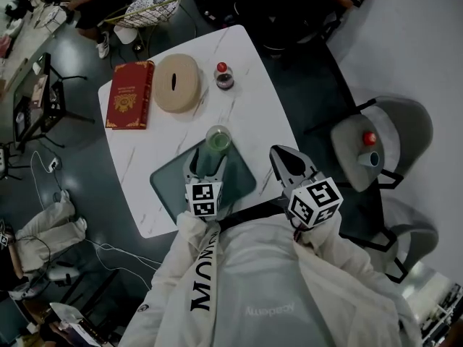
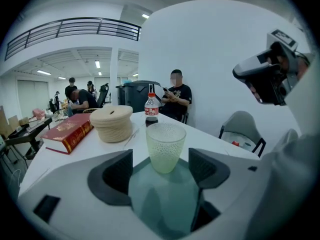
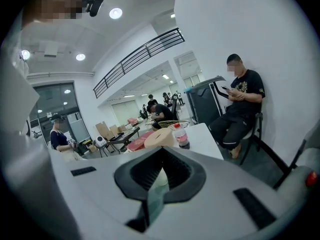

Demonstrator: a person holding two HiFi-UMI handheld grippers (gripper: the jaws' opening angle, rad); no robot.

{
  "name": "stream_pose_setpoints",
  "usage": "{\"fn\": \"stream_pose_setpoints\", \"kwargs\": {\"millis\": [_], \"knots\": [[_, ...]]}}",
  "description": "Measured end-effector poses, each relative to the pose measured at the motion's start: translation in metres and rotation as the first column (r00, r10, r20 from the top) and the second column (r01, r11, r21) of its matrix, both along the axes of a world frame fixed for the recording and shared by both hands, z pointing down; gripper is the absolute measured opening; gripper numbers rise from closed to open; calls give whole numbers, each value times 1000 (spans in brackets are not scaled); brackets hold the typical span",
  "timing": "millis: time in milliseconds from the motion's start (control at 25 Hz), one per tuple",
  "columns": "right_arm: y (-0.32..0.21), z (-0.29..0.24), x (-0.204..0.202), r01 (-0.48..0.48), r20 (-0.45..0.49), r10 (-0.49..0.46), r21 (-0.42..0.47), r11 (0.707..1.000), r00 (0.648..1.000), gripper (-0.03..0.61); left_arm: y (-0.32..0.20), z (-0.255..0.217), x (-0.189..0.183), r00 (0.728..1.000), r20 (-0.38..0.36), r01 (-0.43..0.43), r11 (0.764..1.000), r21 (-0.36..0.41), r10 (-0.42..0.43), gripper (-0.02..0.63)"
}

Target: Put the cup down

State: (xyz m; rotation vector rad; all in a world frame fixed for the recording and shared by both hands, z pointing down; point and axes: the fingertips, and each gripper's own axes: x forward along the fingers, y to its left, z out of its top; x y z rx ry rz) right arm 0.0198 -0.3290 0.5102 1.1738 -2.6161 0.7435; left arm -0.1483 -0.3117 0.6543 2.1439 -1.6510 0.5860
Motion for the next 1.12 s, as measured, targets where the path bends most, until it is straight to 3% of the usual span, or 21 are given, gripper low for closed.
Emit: {"fn": "stream_pose_setpoints", "kwargs": {"millis": [520,1120], "knots": [[59,-15,-34,68,35,-69,26,997,997,6,60,-59,-15,999,-42,33,996,86,-29,353],[183,-29,-63,116,16,-118,88,989,993,6,188,-103,-34,998,-31,57,983,173,-53,350]]}}
